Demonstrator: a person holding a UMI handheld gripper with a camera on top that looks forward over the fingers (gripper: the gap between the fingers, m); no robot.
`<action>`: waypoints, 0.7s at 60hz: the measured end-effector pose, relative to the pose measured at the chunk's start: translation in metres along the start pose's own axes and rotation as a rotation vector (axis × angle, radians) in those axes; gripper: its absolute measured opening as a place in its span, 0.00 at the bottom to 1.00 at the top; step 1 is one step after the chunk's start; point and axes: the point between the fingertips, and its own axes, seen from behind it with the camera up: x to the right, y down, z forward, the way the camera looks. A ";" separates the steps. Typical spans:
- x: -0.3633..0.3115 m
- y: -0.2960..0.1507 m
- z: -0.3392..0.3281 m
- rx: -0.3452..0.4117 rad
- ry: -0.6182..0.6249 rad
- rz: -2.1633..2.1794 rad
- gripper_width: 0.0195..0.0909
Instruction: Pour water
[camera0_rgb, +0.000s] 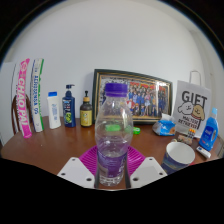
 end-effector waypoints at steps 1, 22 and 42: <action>0.000 0.000 0.000 -0.006 0.001 0.003 0.21; -0.009 -0.062 -0.036 -0.016 -0.167 0.569 0.17; 0.022 -0.093 -0.047 -0.019 -0.384 1.620 0.17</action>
